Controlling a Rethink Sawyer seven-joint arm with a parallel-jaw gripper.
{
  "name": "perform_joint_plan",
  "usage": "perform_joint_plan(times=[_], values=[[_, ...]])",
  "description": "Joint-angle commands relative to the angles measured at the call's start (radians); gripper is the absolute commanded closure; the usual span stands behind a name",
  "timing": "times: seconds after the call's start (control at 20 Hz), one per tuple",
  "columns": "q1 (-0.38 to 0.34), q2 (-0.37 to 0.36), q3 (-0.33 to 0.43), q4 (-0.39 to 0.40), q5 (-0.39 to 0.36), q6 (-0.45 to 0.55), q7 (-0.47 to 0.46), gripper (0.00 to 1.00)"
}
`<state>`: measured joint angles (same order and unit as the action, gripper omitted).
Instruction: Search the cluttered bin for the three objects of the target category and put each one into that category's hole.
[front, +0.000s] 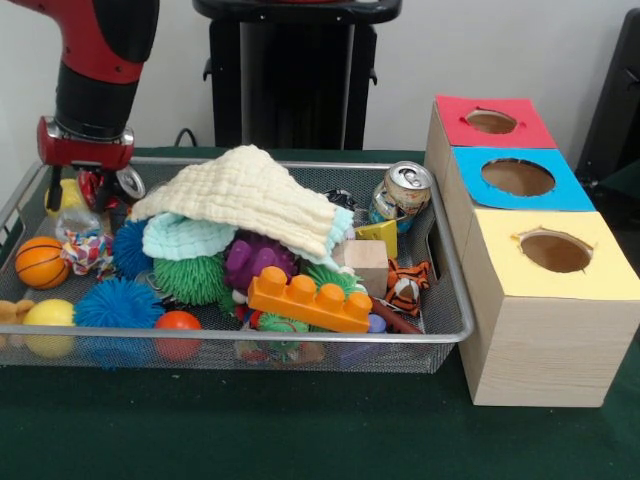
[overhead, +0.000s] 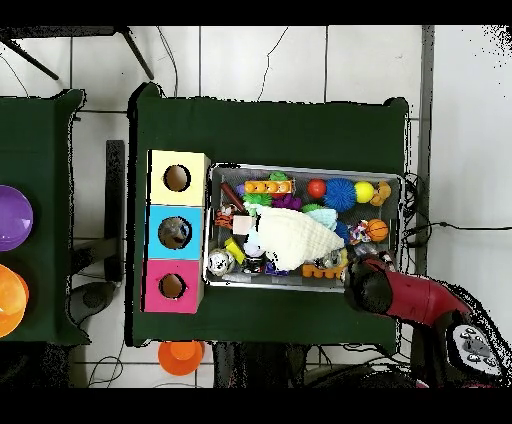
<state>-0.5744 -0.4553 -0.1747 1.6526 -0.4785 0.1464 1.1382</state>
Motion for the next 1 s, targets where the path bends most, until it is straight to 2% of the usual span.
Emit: perform_joint_plan(times=[0.05,0.3,0.5,0.55,1.0], values=[[-0.019,0.067,-0.010,-0.027,-0.003,0.035,0.156,0.00],[-0.044,0.081,0.025,-0.022,-0.008,-0.006,0.155,0.00],[-0.103,0.056,0.113,0.017,-0.038,-0.073,0.127,0.00],[-0.134,0.043,0.155,0.038,-0.050,-0.085,0.111,0.00],[-0.169,0.036,0.187,0.057,-0.094,-0.152,0.118,0.00]])
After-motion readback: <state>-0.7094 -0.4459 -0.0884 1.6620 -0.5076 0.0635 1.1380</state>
